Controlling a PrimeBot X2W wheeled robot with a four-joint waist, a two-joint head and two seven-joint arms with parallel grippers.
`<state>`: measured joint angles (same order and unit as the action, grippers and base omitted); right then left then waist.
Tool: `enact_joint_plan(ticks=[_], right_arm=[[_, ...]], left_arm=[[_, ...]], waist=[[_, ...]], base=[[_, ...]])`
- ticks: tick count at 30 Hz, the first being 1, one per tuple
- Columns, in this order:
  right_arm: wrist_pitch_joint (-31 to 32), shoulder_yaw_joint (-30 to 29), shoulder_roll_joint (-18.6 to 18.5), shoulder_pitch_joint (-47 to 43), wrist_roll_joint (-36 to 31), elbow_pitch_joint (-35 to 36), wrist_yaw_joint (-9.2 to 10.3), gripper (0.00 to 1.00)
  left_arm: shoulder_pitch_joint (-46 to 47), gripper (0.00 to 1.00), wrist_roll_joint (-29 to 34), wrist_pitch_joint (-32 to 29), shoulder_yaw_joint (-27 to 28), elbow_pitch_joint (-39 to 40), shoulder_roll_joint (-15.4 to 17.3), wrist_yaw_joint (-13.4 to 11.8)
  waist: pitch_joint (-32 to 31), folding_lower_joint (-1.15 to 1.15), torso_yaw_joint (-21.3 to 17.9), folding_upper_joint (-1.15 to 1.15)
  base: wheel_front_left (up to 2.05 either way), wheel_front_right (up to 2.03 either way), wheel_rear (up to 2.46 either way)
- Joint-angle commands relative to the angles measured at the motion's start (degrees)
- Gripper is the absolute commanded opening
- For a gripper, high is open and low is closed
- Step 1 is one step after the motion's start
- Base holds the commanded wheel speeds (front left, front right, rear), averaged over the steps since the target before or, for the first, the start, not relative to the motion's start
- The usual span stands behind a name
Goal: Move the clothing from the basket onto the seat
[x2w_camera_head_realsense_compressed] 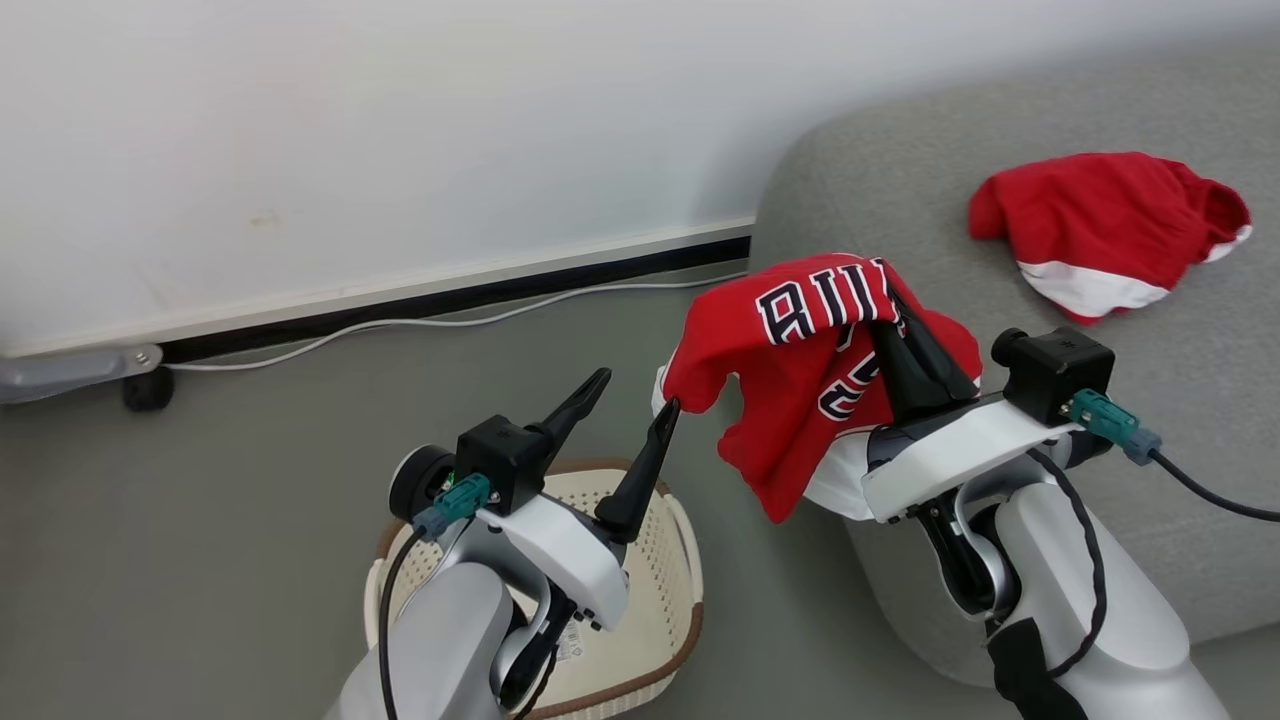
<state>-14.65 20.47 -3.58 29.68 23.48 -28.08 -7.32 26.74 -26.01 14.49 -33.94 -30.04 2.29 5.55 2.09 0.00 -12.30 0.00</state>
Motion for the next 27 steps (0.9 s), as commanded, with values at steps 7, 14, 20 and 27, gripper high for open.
enact_joint_plan(ticks=[7, 14, 20, 27], right_arm=[[-0.3, -2.2, 0.7, -0.1, -1.9, 3.7, -0.17, 0.00], [-0.3, -3.8, 0.7, -0.6, -2.7, 5.8, -0.17, 0.00], [-0.3, -6.3, -0.5, -2.1, -2.6, 9.0, -0.17, 0.00], [-0.3, -11.4, -2.1, -4.8, -3.5, 14.4, -0.17, 0.00]], left_arm=[[-2.3, 1.00, 1.7, 0.5, 3.7, 2.8, 0.6, 1.5], [-3.5, 1.00, 2.3, 0.5, 4.1, 4.6, 0.6, 1.8], [-3.1, 1.00, 1.5, 0.5, 1.7, 6.3, 0.6, 1.9], [-1.0, 1.00, 0.8, 0.5, -1.7, 6.4, 0.6, 1.9]], waist=[[-0.8, 0.00, -9.1, 0.00], [-1.0, 0.00, -14.6, 0.00], [0.2, 0.00, -17.1, 0.00], [1.6, 0.00, -18.0, 0.00]], base=[[0.00, 0.00, 0.00], [0.00, 0.00, 0.00], [0.00, 0.00, 0.00], [0.00, 0.00, 0.00]])
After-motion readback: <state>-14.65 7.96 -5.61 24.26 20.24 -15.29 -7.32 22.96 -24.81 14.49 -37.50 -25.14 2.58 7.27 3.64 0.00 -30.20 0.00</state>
